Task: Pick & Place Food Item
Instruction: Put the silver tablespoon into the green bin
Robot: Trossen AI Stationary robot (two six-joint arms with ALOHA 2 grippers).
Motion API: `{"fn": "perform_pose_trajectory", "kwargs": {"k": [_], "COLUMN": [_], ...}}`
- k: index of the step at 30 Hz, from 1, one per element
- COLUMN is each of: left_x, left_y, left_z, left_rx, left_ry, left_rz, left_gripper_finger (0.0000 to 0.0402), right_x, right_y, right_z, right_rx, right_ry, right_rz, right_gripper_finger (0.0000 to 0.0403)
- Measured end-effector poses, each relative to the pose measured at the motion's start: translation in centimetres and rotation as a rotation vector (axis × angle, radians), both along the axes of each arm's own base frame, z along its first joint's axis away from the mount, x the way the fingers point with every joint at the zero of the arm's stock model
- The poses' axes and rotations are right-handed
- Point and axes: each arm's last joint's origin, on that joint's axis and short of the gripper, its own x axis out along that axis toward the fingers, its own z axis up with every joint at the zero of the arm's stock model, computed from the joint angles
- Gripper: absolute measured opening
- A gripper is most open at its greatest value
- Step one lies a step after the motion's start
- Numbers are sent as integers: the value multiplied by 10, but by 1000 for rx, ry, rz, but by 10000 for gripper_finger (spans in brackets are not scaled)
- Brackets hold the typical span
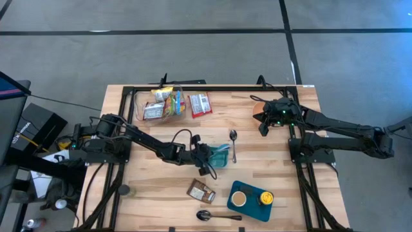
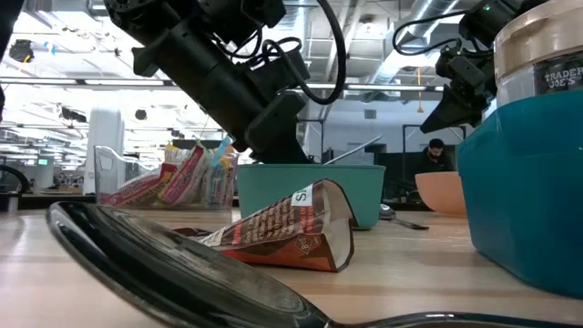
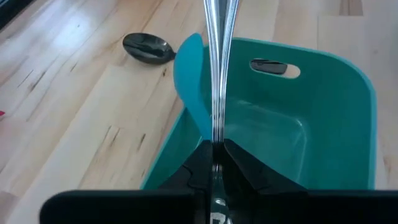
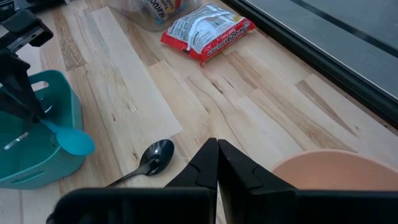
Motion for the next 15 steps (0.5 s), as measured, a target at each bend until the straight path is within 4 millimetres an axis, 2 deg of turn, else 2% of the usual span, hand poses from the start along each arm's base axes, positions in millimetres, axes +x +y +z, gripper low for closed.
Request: {"fn": "perform_pose_trajectory", "kwargs": {"k": [15], "left_x": [1], "left_y": [4], "left_z": [0], "left_rx": [-9], "left_ry": [8], "left_rz": [-4], "left_gripper_finger": [26], "right_x": [0], "right_y": [0], "right_z": [0], "right_rx": [0], "right_ry": [0], "right_rz": [1], "right_gripper_finger": [0]}}
